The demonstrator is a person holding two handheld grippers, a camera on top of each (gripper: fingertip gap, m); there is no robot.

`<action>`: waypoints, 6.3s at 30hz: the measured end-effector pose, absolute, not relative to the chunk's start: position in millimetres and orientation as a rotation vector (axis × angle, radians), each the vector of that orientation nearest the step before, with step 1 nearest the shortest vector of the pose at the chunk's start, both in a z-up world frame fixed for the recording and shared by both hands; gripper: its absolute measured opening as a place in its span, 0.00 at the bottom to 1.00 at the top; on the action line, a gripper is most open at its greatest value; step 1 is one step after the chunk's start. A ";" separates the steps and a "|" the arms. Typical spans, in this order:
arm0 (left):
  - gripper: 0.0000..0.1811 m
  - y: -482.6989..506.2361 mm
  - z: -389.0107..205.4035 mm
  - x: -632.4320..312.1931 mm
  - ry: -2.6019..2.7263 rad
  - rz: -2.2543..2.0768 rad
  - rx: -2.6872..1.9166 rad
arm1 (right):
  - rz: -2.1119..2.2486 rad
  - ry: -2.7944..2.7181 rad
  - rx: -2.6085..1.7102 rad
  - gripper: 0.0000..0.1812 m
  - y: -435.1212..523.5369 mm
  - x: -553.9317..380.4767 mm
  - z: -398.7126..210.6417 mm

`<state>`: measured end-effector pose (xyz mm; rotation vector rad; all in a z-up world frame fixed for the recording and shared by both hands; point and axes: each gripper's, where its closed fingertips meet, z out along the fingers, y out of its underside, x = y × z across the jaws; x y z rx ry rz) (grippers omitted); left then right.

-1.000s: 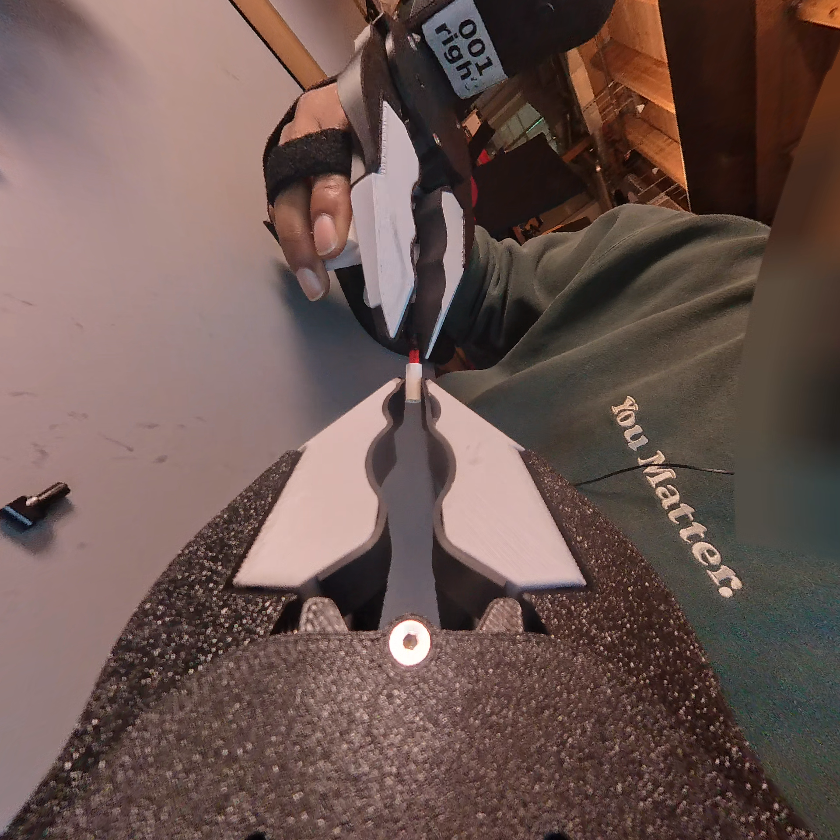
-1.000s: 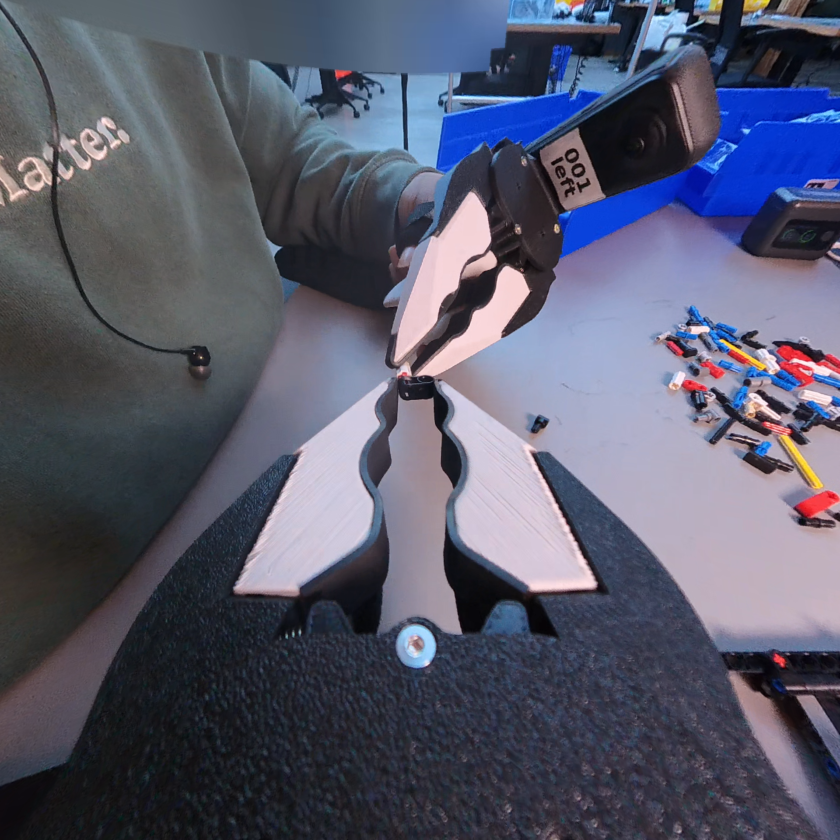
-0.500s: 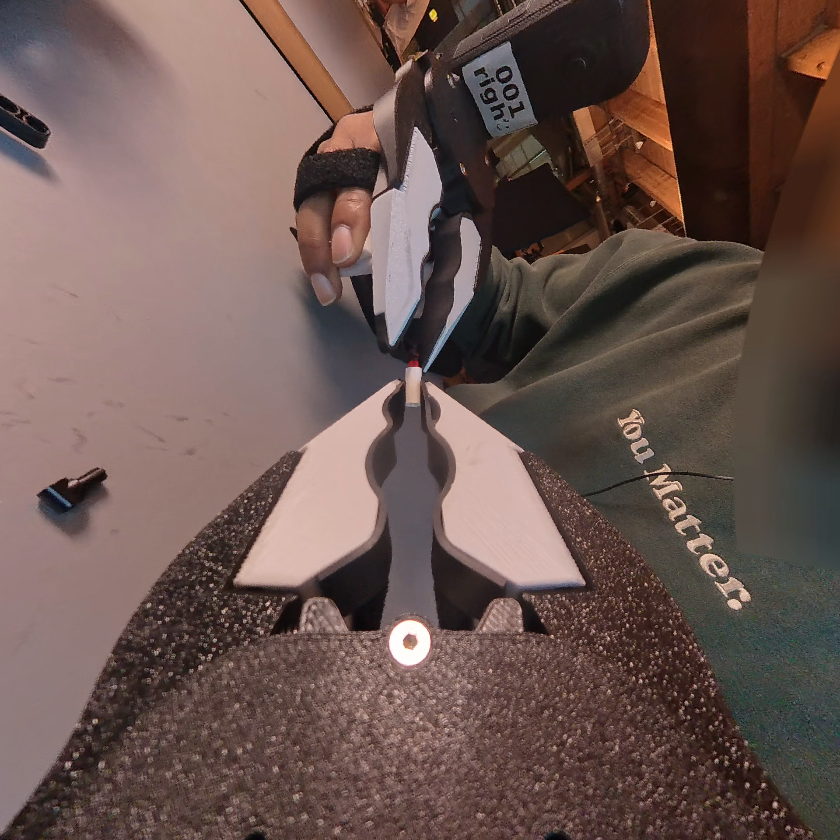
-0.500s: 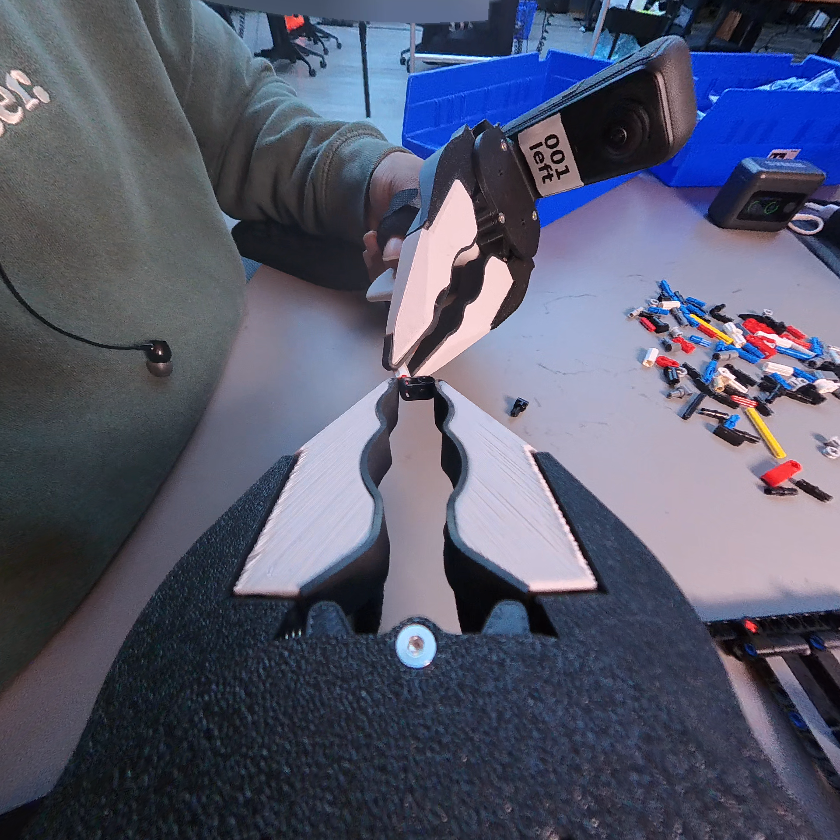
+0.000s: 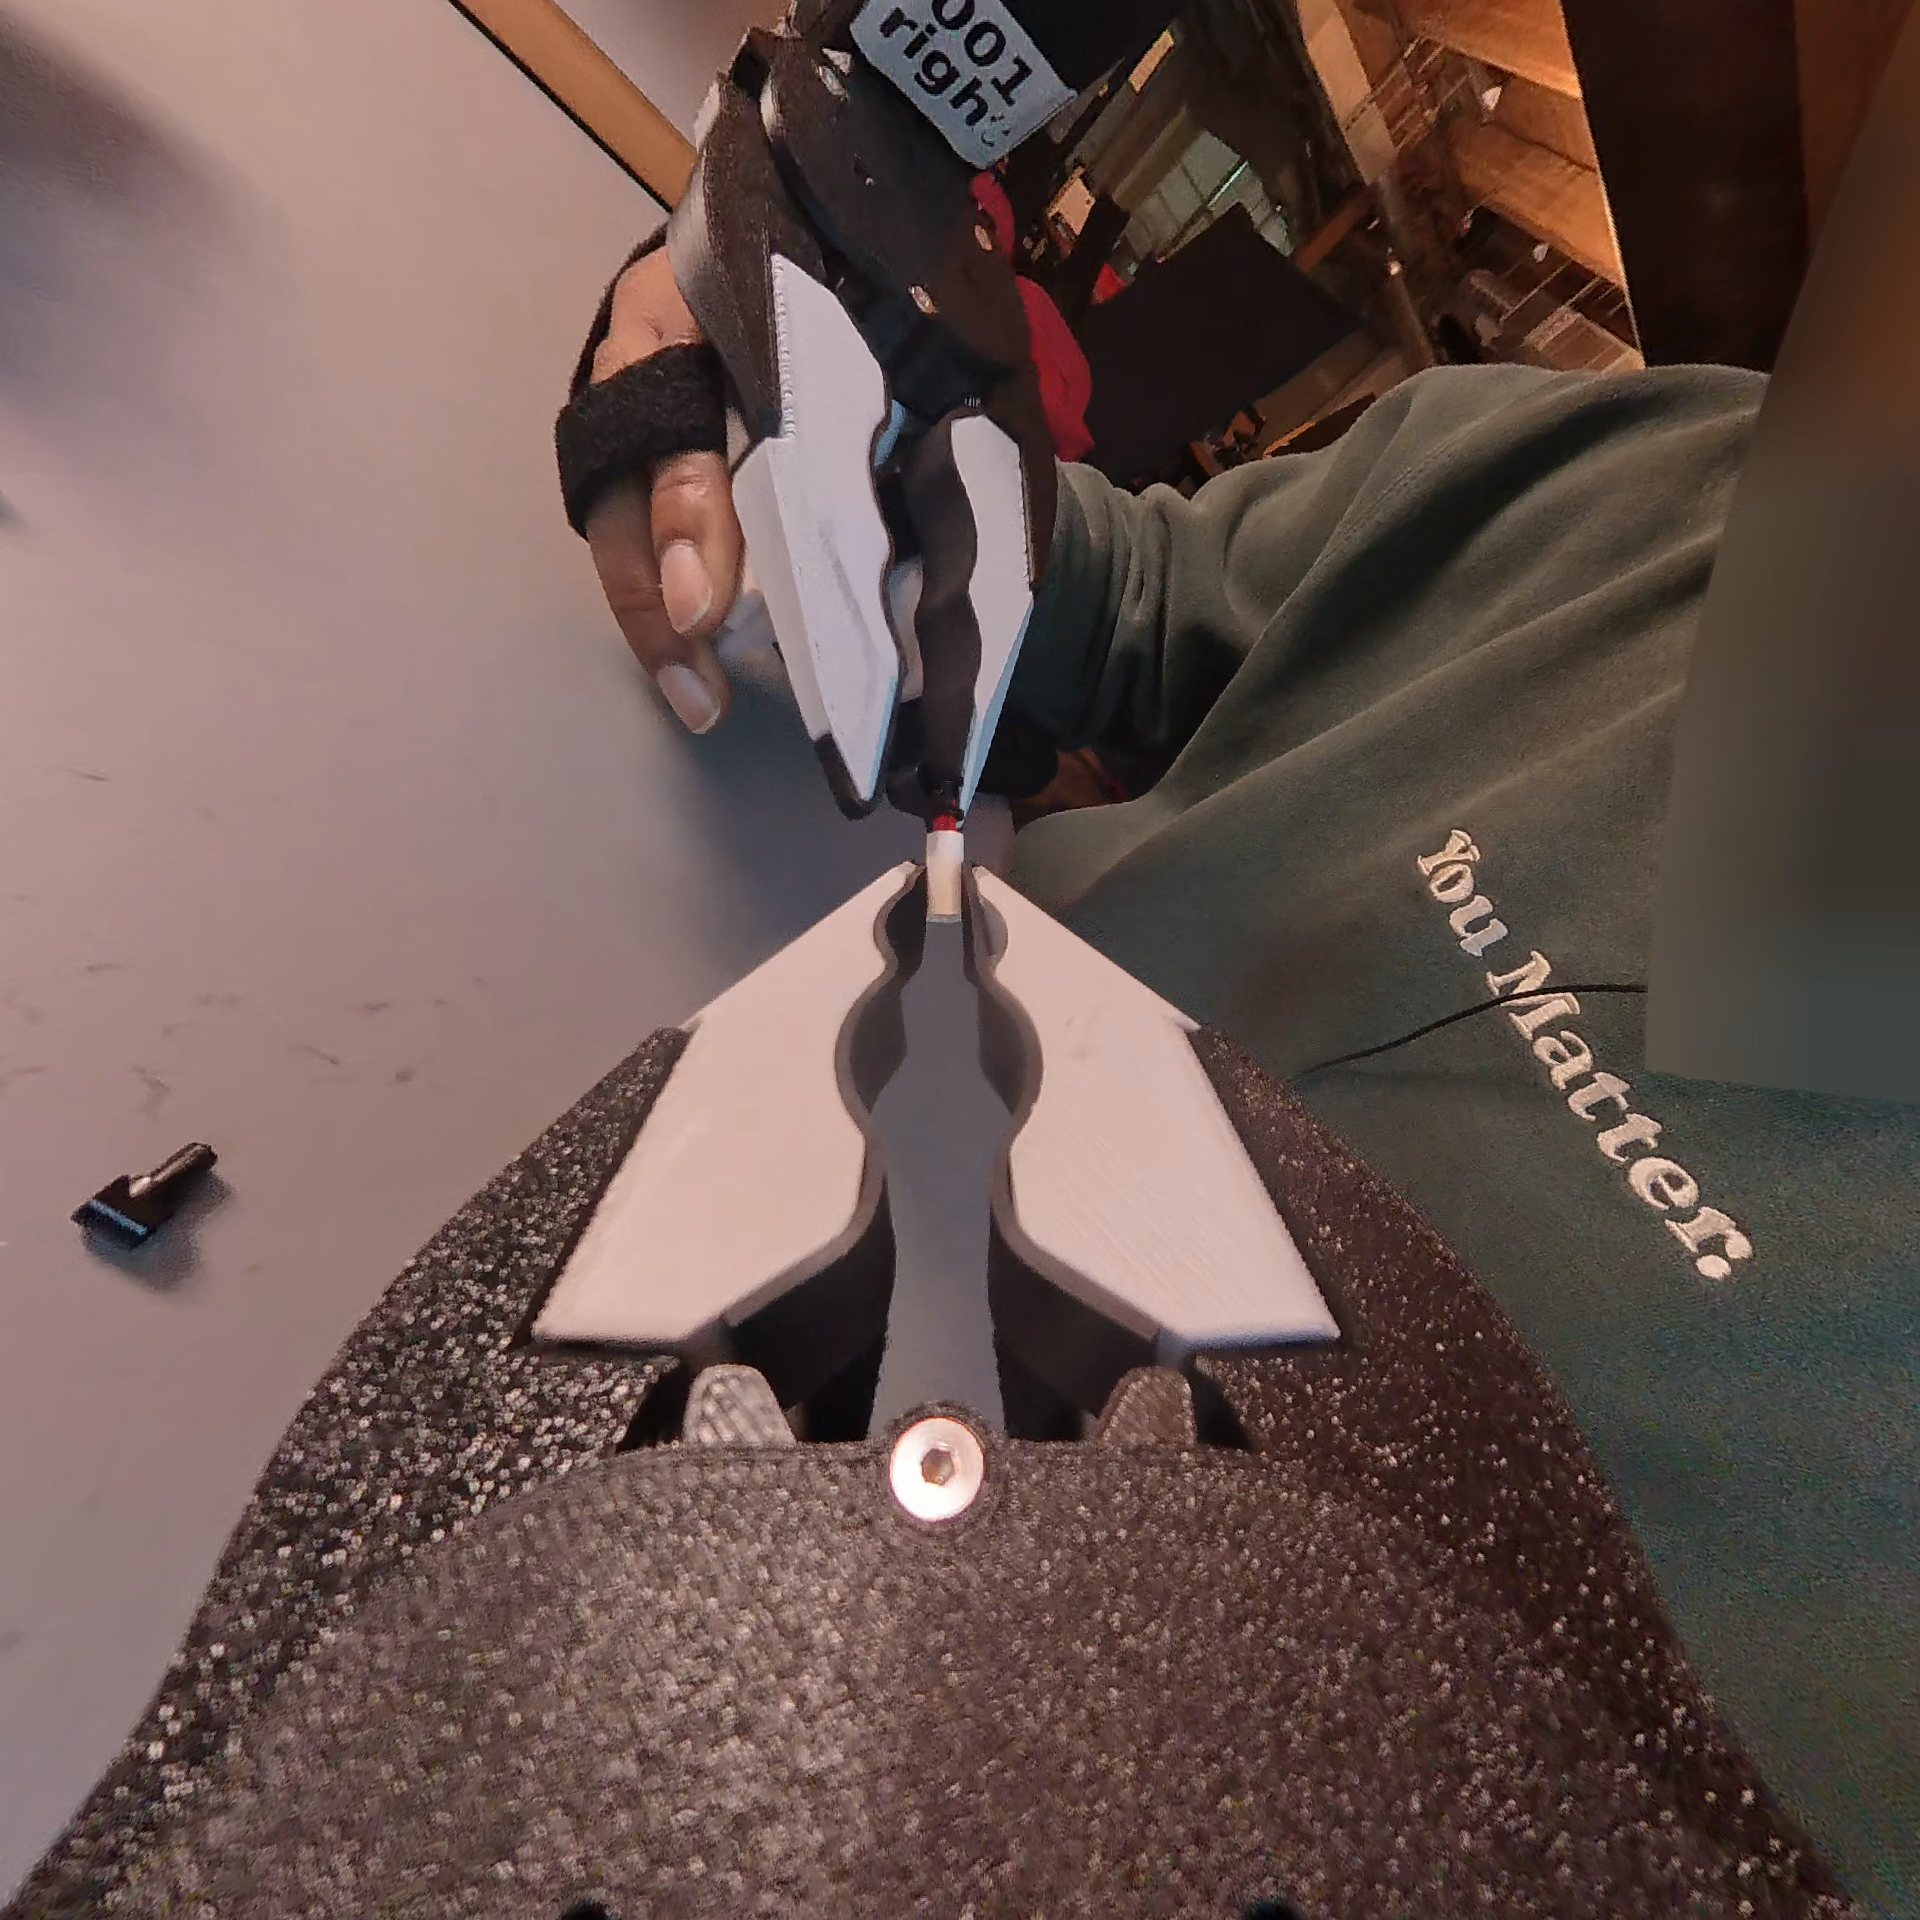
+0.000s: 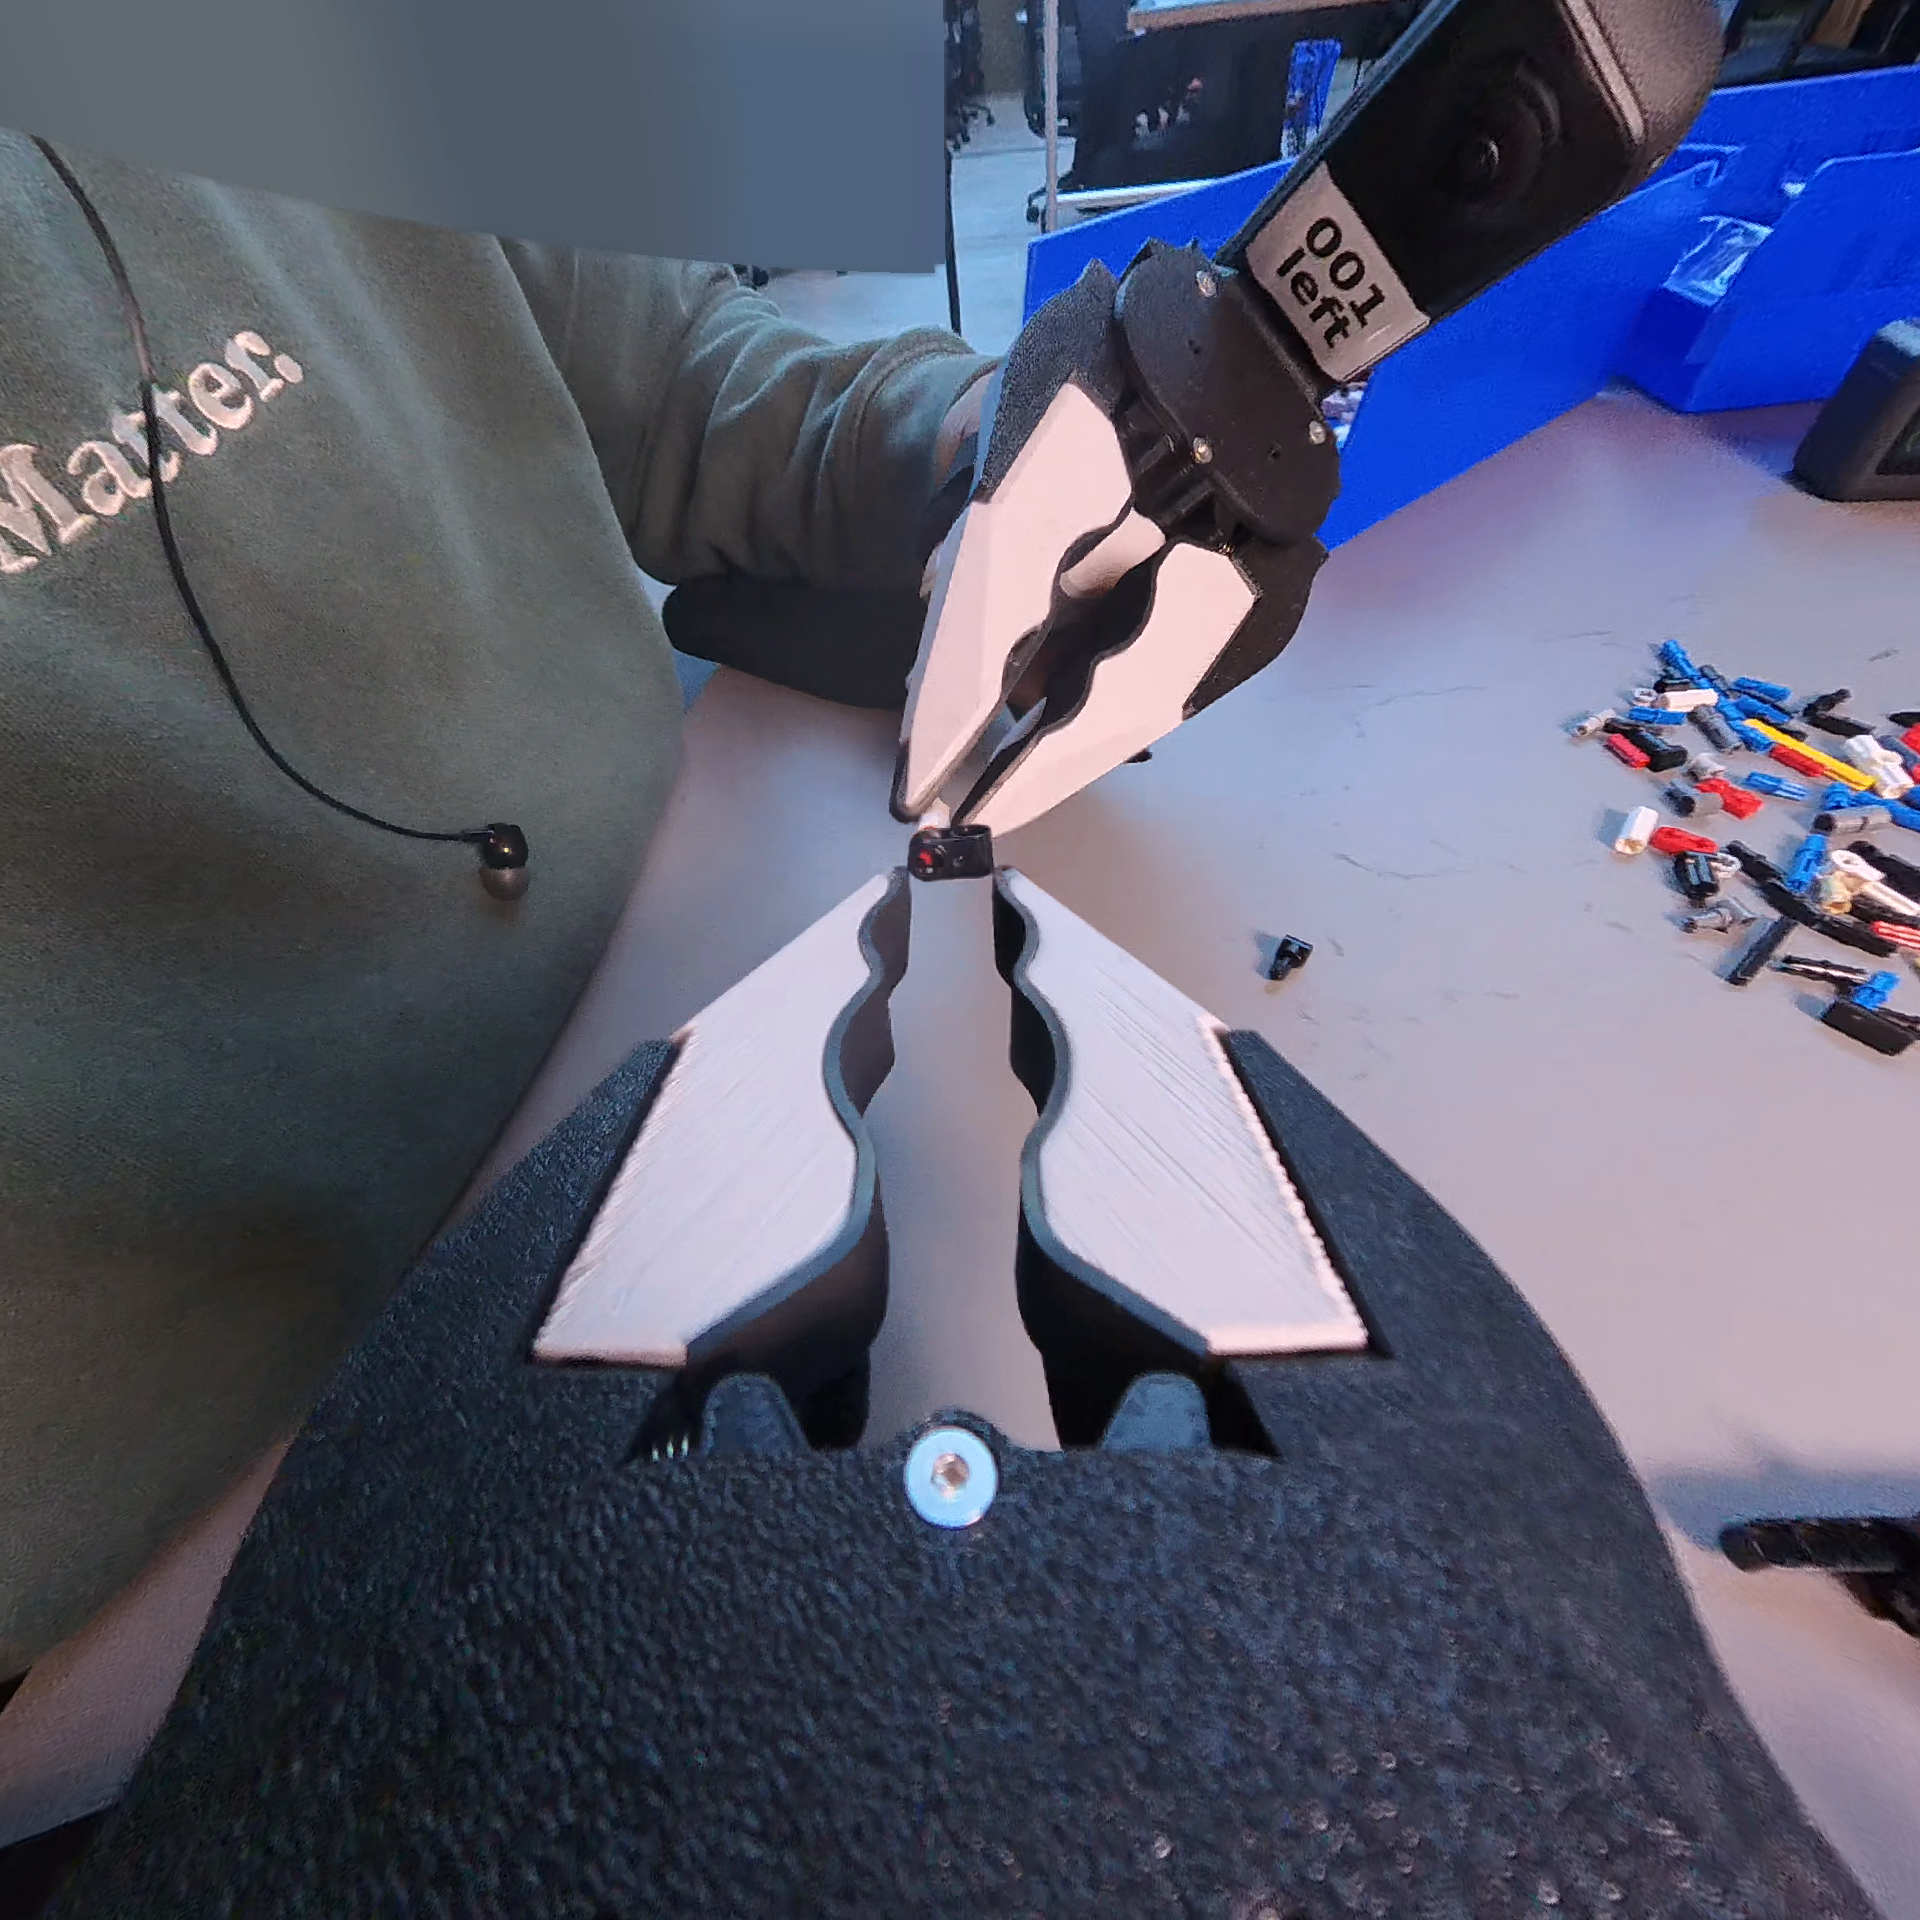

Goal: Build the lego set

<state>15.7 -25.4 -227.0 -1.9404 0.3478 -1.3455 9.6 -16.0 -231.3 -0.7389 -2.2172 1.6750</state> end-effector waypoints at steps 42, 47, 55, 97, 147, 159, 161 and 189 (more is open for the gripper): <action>0.02 -22.6 -220.6 10.7 0.255 -1.438 -1.847 | 1.647 -2.086 -0.714 0.08 -19.1 -4.3 -219.2; 0.03 -7.8 -207.1 -10.1 0.095 -1.450 -1.735 | 1.448 -1.929 -0.709 0.15 -0.3 -23.6 -205.5; 0.03 11.8 -198.9 -25.6 -0.177 -1.524 -1.573 | 0.995 -1.796 -0.687 0.17 11.1 -51.0 -208.3; 0.09 9.0 -181.7 -31.3 -0.139 -1.487 -1.485 | 0.801 -1.573 -0.509 0.14 7.2 -56.1 -189.0; 0.14 3.1 -176.8 -39.6 0.223 -0.945 -1.545 | 1.834 -1.444 -0.977 0.04 9.5 -43.8 -165.9; 0.04 -1.9 -159.9 -35.0 0.206 -1.004 -1.465 | 1.986 -1.358 -0.987 0.05 -1.9 -43.8 -161.5; 0.04 -3.0 -163.0 -35.6 0.235 -0.973 -1.499 | 1.957 -1.424 -0.981 0.04 -4.0 -43.3 -166.2; 0.04 -8.2 -205.8 -30.4 0.387 -0.920 -1.769 | 1.482 -1.895 -0.848 0.11 -13.6 -34.9 -217.6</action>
